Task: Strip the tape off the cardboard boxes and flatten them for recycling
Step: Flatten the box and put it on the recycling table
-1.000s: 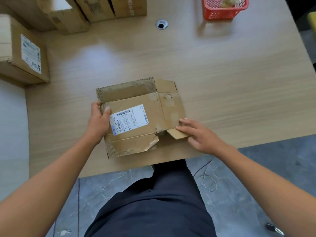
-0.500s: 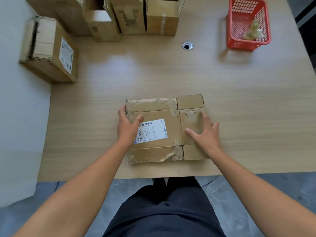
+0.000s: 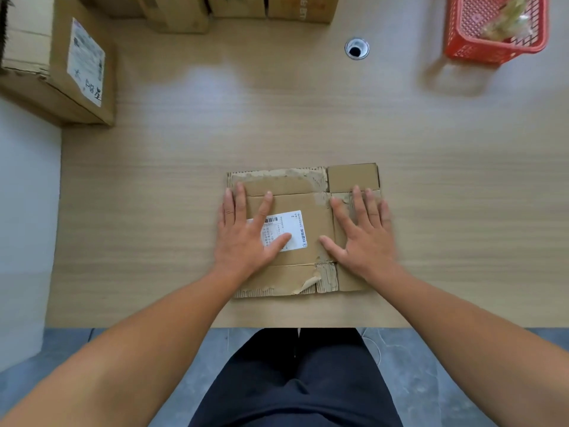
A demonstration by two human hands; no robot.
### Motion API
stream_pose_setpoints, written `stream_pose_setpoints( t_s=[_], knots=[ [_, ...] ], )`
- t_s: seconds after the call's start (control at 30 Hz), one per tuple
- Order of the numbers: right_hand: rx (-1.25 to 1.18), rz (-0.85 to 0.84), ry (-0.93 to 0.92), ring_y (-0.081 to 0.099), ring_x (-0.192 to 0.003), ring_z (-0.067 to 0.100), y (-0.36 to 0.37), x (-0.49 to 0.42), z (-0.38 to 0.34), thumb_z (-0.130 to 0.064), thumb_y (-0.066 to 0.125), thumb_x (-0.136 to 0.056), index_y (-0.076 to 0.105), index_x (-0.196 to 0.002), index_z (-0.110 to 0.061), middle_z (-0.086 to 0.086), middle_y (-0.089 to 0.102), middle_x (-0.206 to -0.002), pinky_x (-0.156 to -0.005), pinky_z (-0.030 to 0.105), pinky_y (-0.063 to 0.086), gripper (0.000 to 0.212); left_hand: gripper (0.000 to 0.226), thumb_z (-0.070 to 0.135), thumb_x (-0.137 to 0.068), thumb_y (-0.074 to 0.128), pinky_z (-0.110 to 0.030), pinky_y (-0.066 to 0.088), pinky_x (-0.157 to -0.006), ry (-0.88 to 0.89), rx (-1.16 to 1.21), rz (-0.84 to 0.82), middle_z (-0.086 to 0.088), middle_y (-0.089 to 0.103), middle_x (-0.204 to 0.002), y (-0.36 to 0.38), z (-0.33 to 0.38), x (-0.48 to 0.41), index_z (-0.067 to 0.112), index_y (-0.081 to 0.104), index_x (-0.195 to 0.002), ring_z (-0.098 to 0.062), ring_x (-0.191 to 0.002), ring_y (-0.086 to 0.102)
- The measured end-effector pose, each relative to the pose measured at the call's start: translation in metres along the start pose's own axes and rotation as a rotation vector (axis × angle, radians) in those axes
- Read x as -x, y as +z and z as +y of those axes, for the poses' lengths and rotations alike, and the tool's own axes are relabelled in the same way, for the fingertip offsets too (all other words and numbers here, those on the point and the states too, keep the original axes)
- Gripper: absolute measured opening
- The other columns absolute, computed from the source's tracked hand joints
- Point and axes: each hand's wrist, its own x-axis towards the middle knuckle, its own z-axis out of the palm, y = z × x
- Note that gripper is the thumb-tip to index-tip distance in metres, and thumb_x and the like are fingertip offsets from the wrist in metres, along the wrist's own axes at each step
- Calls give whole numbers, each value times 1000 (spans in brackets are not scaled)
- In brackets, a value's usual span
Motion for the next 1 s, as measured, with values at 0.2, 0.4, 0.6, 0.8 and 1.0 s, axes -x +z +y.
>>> stream_pose_setpoints(
  t_s=[0.2,0.4,0.6,0.8,1.0],
  knots=[
    [-37,-128,102,-11,-157,35,-24,0,-5,-90,28,-82,1,-161,-47,19,-10,-170,-125,60,7,94,118,91,-69,44,-54,-6,-125,2,103,-177,-6,-31,-165,-29,-4,0,39,-7,-161,-29,-151,-30],
    [-216,-131,454,40,-113,33,-40,34,-7,-88,50,-72,9,-157,-46,16,38,-128,-102,47,43,104,113,66,-75,76,-45,27,-116,-544,373,-86,-15,30,-151,-35,14,47,18,18,-160,-35,-139,27],
    [-714,-107,485,41,-111,12,-58,55,24,-53,85,-74,17,-156,-54,-9,21,-124,-102,26,35,107,112,43,-69,92,-27,36,-101,-410,752,-18,6,28,-137,-56,19,29,42,21,-156,-7,-117,43],
    [-1070,80,574,65,-116,13,-120,79,77,-51,89,-69,52,-134,-27,-7,66,-128,-100,39,54,79,69,34,-58,97,-46,60,-87,-476,1359,-332,-13,76,-113,-97,53,8,13,68,-117,-26,-97,76],
    [-1153,279,567,70,-102,11,-188,138,151,-43,86,-79,59,-113,-30,-7,71,-112,-87,40,61,45,65,28,-62,91,-38,64,-74,-254,1415,-394,-14,77,-106,-151,160,-3,5,67,-118,-31,-98,75]
  ],
)
